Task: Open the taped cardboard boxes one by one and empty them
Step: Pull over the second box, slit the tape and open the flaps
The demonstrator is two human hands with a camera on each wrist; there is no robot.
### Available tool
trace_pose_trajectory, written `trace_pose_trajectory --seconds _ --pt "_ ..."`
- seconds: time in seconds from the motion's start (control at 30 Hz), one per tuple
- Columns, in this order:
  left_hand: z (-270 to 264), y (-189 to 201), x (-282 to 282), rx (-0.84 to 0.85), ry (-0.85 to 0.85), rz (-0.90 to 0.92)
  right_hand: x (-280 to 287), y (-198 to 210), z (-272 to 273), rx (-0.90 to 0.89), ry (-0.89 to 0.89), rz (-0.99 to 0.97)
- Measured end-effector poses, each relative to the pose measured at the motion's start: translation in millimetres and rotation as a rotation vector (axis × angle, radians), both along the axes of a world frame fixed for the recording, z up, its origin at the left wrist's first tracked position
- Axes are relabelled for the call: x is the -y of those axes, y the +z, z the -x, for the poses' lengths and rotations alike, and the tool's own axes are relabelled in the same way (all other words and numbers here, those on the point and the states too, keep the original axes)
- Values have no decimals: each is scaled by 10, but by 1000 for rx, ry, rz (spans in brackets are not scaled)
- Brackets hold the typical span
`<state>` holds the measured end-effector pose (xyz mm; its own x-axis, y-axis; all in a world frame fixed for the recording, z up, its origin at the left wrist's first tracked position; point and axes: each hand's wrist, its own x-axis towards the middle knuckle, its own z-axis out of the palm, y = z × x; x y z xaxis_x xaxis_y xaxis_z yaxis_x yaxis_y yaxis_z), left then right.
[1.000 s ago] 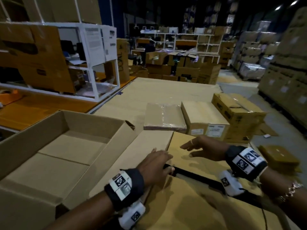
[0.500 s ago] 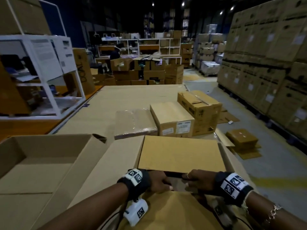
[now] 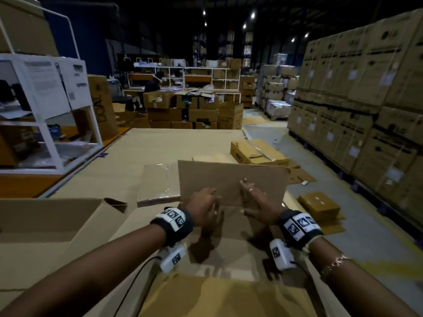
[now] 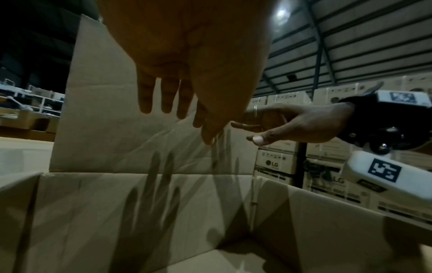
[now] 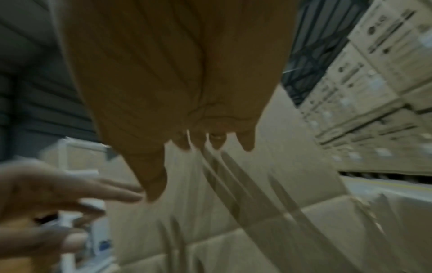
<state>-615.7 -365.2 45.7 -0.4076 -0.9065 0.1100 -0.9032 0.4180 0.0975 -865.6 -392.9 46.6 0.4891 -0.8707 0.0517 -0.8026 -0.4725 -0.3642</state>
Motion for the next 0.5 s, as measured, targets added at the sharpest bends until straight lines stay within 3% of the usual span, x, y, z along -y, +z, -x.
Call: trace_pose_trajectory --seconds 0.1,0.27,0.4,0.5 --pt "163 -50 362 32 0 15 310 -128 -83 31 -72 2" --pt "300 -309 811 21 -7 -34 738 -544 -193 -91 -105 -37" --pt "344 -721 1007 95 38 -72 884 -946 -155 -241 -72 -54" --pt "323 -919 1039 98 66 -20 906 -1155 -84 -269 -20 37"
